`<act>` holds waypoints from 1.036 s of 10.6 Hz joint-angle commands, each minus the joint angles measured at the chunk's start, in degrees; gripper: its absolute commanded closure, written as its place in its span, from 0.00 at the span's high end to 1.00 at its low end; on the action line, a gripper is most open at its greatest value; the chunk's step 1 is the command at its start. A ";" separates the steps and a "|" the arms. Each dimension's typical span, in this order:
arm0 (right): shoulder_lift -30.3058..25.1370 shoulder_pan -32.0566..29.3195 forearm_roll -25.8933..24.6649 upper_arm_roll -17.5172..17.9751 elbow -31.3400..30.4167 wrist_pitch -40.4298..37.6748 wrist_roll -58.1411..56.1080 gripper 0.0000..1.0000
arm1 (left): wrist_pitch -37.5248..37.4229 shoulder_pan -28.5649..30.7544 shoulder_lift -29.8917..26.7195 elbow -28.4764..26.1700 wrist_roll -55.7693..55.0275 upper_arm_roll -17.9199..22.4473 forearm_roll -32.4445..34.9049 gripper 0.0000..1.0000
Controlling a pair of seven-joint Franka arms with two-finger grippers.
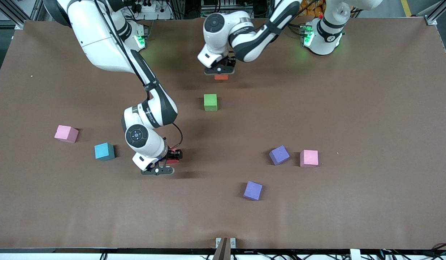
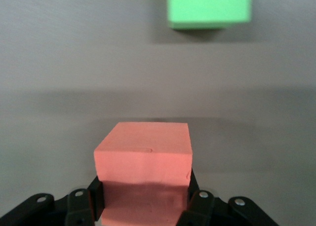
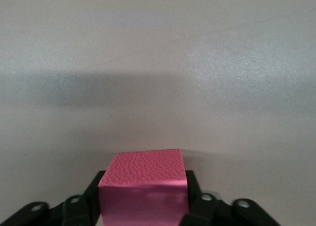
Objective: Arrange blocks into number 1
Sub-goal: 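Lower the orange cube next to the green cube with the left gripper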
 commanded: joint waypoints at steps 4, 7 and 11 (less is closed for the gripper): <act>-2.04 -2.59 -0.01 -0.55 1.30 -5.25 -6.00 0.00 | -6.57 -5.80 11.31 15.78 0.20 6.96 1.35 0.00; -7.57 -5.13 -0.10 -0.64 2.54 -10.72 -6.17 0.00 | -6.48 -5.71 11.31 16.13 3.10 8.10 1.35 0.00; -12.24 -7.95 -0.27 -0.73 2.63 -14.60 -6.35 0.00 | -6.48 -5.71 11.84 16.22 4.25 8.63 1.26 0.00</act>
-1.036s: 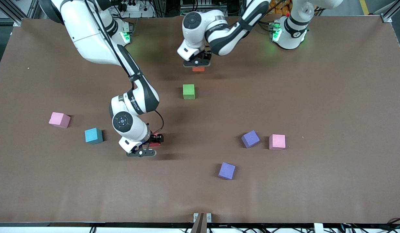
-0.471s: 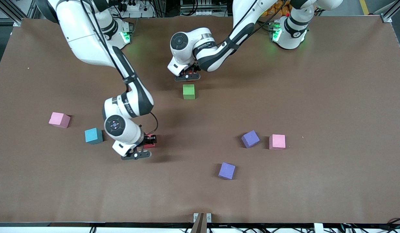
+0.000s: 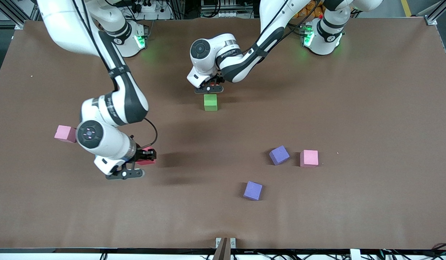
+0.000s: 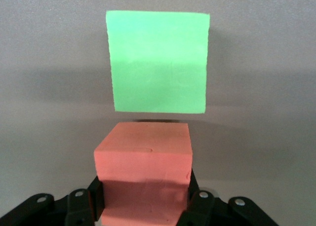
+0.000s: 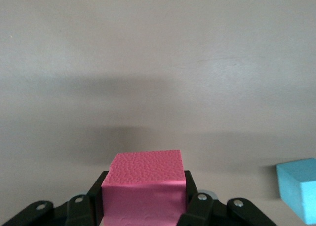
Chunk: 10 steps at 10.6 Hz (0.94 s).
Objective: Arrange blocks into number 1
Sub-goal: 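Lower the orange cube next to the green cube with the left gripper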
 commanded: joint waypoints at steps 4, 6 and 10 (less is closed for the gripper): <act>-3.91 -2.95 -0.27 0.58 -1.30 -3.27 -1.56 0.00 | -1.10 -1.41 3.17 4.09 0.58 2.15 1.29 0.00; -4.35 -3.04 -0.27 0.58 -1.30 -3.99 -1.55 0.00 | -1.10 -1.42 3.26 4.44 0.58 2.15 1.38 0.00; -4.62 -2.16 -0.10 0.85 -1.82 -4.70 -0.76 0.00 | -1.10 -1.51 4.31 5.67 0.67 3.03 1.82 0.00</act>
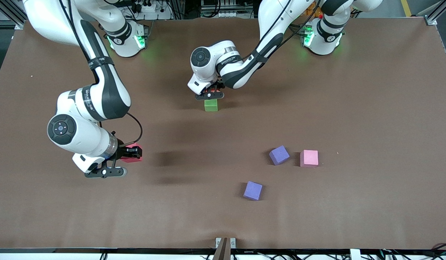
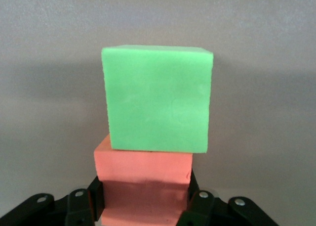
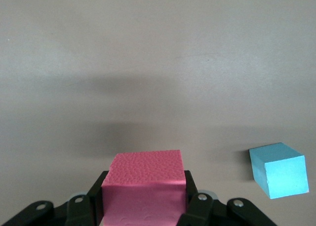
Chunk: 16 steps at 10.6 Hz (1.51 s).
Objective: Arrange blocks into number 1
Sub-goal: 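Lower the orange cube next to the green cube with the left gripper, then release the orange cube while the right gripper carries the red cube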
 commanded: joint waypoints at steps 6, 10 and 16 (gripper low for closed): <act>-2.01 2.68 -0.09 0.50 -2.63 -1.71 1.25 0.00 | -2.50 -1.78 -1.25 2.16 -1.95 1.11 3.67 1.00; -2.01 4.98 -0.09 0.58 -4.56 0.22 1.17 0.00 | -7.95 -0.64 -6.86 2.16 -1.52 1.37 3.67 1.00; -2.45 12.00 0.00 0.58 -10.99 9.27 6.25 0.00 | -8.75 20.86 -9.69 2.34 9.11 2.78 4.90 1.00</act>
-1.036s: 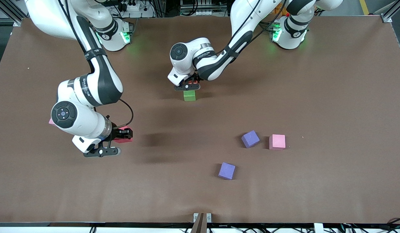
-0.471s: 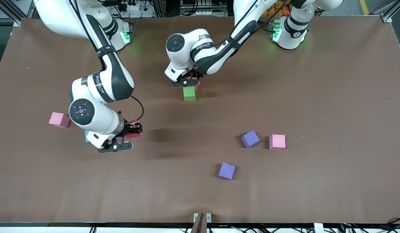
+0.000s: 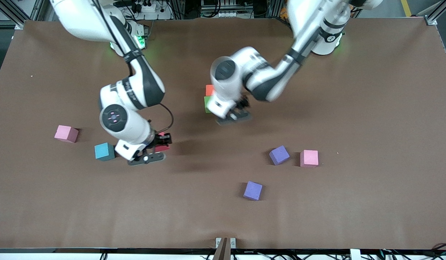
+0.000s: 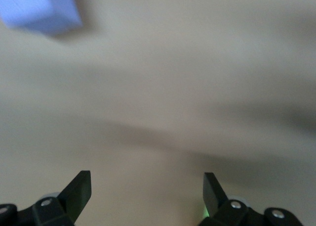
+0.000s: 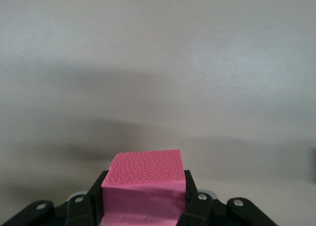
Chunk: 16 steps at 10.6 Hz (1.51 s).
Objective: Arrange blocks into number 1
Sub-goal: 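Release the orange cube while the right gripper carries the red cube, then grasp the purple cube with the left gripper while the right gripper holds red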
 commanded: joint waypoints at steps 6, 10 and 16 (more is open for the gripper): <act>0.77 11.27 0.03 -0.12 -3.10 4.31 12.00 0.00 | -2.57 15.04 -0.85 -1.98 6.35 -0.67 2.37 1.00; 5.86 15.59 0.30 -0.12 -3.10 10.98 18.24 0.00 | 4.44 16.73 0.99 -1.71 -6.13 -0.06 2.72 1.00; 7.10 18.67 0.30 -0.12 -3.10 11.17 22.65 0.00 | 12.10 15.68 5.03 -1.89 -10.88 1.52 6.73 1.00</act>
